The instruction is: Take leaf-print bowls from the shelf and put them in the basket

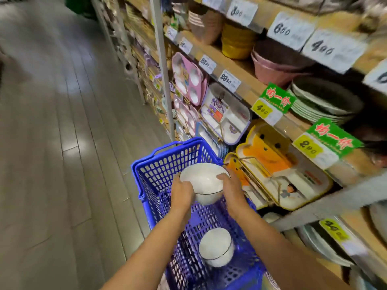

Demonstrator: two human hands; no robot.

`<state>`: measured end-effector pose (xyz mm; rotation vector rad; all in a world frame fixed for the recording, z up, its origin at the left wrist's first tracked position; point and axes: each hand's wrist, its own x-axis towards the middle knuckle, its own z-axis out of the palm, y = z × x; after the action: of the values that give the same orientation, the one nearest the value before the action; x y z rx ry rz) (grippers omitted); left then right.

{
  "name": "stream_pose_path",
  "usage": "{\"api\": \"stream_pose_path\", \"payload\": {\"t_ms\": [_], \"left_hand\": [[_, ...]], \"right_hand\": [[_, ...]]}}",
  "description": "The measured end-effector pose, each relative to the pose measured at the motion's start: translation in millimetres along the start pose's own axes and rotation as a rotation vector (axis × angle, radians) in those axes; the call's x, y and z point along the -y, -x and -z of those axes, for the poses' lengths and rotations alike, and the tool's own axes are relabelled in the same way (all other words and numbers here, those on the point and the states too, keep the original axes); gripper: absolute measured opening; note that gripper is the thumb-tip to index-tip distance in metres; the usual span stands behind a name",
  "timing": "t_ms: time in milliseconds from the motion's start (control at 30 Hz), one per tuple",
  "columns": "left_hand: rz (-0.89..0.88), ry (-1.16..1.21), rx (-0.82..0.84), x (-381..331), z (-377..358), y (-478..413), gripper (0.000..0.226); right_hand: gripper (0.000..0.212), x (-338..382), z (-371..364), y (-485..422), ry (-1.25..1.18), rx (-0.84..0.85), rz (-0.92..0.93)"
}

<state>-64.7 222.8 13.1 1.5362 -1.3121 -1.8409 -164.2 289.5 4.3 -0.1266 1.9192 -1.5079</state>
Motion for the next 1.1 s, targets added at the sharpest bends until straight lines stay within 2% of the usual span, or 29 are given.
{"api": "stream_pose_path", "payload": {"t_ms": [100,267,400,467,633,800,967,1100], "left_hand": [[-0.057,0.023,0.063,-30.3,4.6,24.4,0.052],[-0.21,0.094,0.203,-77.0,7.2,64.2,0.019],[-0.252,0.269,0.298,-99.9,-5.5,94.6,0.018],[-0.268,0.32,0.39,-108.6,-15.6,114.4,0.026],[-0.291,0.288,0.654,-116.3,-45.1,175.6,0.033],[-0.328,0.235,0.869,-116.1,-74.1,245.7,0.033],[-0.348,0.182,1.02,-103.4,-101.3,318.1,0.034],[-0.348,0.183,1.054,-93.1,-124.3,371.3,0.033]], "right_hand": [[0.036,32.8,4.6,22.7,-0.252,-0.069,0.034],[0.035,85.9,26.5,65.7,-0.469,-0.177,0.089],[0.035,110.4,47.6,107.9,-0.509,-0.236,0.126],[0.037,120.0,63.1,132.5,-0.55,-0.305,0.171],[0.039,132.6,114.6,202.5,-0.669,-0.459,0.345],[0.039,135.0,171.8,270.5,-0.681,-0.619,0.423],[0.04,125.6,229.8,332.7,-0.674,-0.718,0.505],[0.042,122.8,275.5,369.3,-0.682,-0.768,0.515]]}}
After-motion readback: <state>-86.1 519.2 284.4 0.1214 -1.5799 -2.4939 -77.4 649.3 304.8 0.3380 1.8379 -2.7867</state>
